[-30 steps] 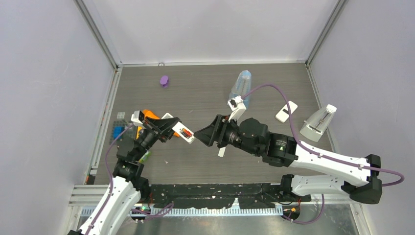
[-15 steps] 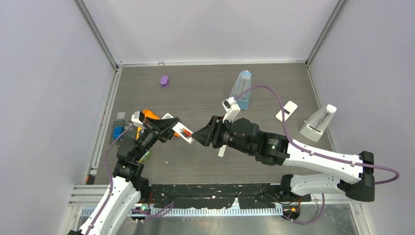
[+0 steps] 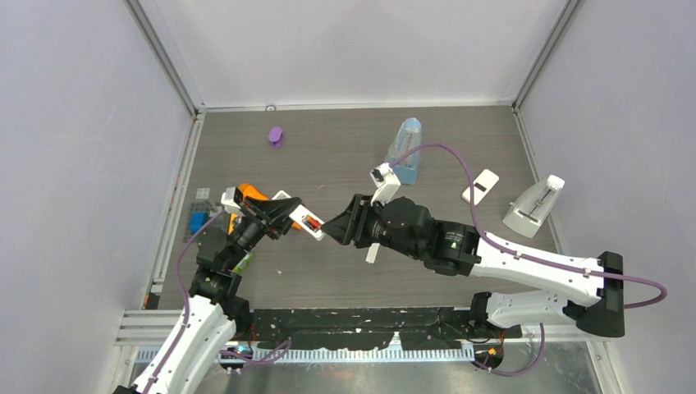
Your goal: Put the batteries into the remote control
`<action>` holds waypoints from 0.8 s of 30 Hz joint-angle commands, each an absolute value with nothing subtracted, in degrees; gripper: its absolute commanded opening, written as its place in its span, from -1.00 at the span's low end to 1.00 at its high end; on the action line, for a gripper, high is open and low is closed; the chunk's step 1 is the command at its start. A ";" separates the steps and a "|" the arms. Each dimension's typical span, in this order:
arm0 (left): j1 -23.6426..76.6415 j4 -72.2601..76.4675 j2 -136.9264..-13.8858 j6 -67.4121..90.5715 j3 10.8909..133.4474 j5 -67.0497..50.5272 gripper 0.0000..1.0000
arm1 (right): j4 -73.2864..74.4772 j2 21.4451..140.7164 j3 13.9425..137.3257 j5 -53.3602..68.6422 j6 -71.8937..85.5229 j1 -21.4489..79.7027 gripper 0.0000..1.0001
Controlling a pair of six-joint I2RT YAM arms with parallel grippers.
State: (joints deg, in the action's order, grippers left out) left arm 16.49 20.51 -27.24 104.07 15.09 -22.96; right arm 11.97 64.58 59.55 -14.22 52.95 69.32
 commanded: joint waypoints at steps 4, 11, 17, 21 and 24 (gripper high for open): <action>16.70 22.96 -27.06 104.06 18.11 -23.40 -1.00 | 11.41 65.01 61.59 -14.81 53.95 68.93 -0.10; 16.70 21.13 -26.47 103.05 18.04 -22.28 -1.00 | 12.79 63.50 61.71 -15.00 53.36 68.91 -0.08; 16.70 20.74 -26.52 102.72 18.11 -22.06 -1.00 | 12.07 62.41 61.22 -14.88 53.11 68.90 -0.09; 16.70 20.83 -26.75 102.64 18.22 -22.06 -1.00 | 11.47 61.75 60.80 -14.90 52.94 68.92 -0.10; 16.70 20.87 -26.95 102.57 18.28 -22.16 -1.00 | 10.80 61.82 60.79 -14.30 52.71 68.91 -0.10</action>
State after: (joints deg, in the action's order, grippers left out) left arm 16.49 18.90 -26.98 103.07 15.44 -22.48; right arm 12.56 63.31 59.57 -14.02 53.10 69.14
